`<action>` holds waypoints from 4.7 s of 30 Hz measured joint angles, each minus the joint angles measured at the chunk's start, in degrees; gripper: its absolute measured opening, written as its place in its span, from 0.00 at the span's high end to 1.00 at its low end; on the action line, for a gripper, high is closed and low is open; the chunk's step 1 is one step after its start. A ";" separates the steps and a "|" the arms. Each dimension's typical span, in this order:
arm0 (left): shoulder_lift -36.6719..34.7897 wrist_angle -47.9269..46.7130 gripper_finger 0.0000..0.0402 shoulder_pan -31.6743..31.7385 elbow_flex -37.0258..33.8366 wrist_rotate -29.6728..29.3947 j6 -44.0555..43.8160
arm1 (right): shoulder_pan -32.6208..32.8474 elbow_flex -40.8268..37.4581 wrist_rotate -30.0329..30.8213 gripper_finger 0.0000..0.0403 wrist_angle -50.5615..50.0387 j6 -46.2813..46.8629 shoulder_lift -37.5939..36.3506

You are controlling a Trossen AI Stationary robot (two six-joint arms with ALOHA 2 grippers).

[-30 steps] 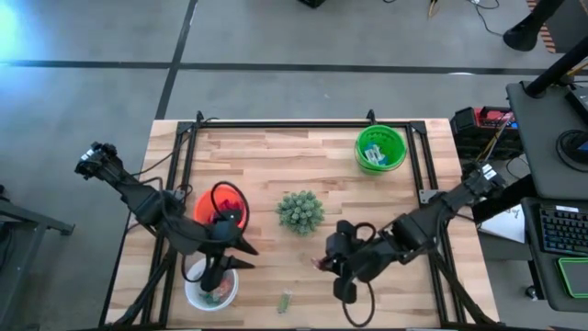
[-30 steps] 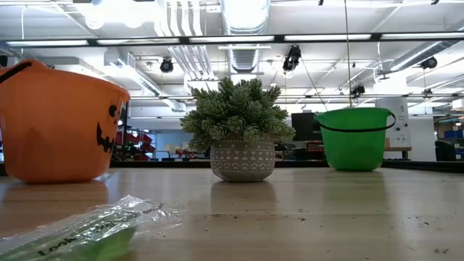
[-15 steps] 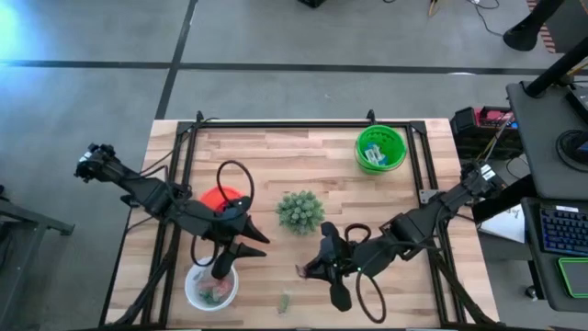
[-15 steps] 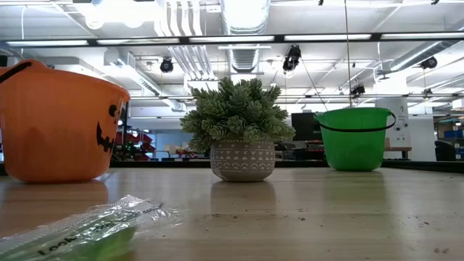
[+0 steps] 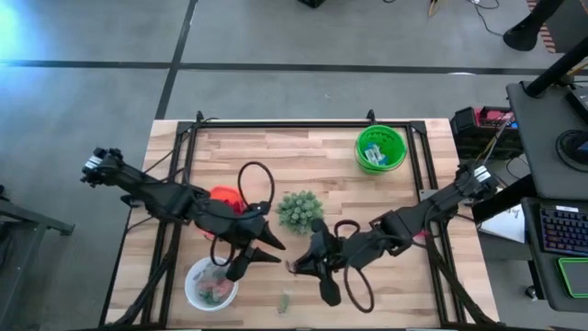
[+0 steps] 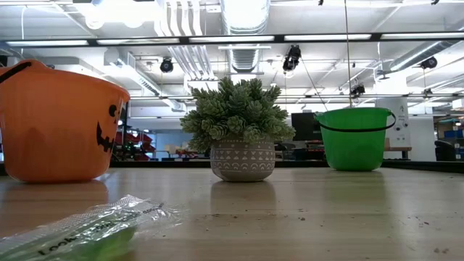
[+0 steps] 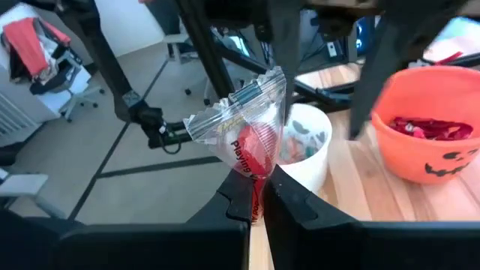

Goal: Sort candy
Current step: Put the orange gummy into the white bucket, then put the green gummy into the white bucket

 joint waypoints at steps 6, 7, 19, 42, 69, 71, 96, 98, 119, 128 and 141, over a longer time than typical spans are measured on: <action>1.24 1.99 0.67 1.34 0.00 5.20 0.02 | -0.39 0.00 -0.01 0.97 -0.13 0.00 1.08; 1.30 2.01 0.67 1.37 0.00 6.01 0.02 | -0.39 0.00 0.01 0.97 -0.32 0.00 1.17; 1.61 3.49 0.67 2.15 0.00 8.57 0.02 | -2.18 0.00 -0.25 0.97 -0.11 -0.37 1.24; 1.72 3.17 0.97 3.68 0.00 8.81 4.70 | -2.60 0.00 0.04 0.94 1.09 -0.35 1.24; -0.58 -13.56 1.00 -3.44 0.00 21.02 -11.72 | -2.64 0.00 -1.23 0.57 -8.40 3.29 1.11; -0.71 -18.70 1.00 -5.77 0.02 22.67 -15.95 | -2.64 0.00 -1.24 0.57 -9.38 3.58 1.10; -0.14 -42.12 0.85 -15.01 -0.22 16.98 -28.86 | -2.64 0.00 -1.20 0.54 -9.92 6.71 1.25; -0.14 -42.12 0.80 -15.01 -0.22 16.98 -29.03 | -2.64 0.00 -1.20 0.53 -9.94 6.91 1.45; -5.25 -46.02 0.72 -15.46 -0.13 9.81 -23.03 | -2.47 0.00 -1.23 0.54 -11.23 37.46 14.80; -10.45 -51.20 0.72 -17.70 -0.13 9.86 -19.00 | -3.01 0.00 -6.81 0.52 -10.69 46.71 19.64; -19.71 -56.80 0.72 -19.97 -0.13 9.90 -15.29 | -1.88 0.00 -13.26 0.43 8.71 73.65 28.45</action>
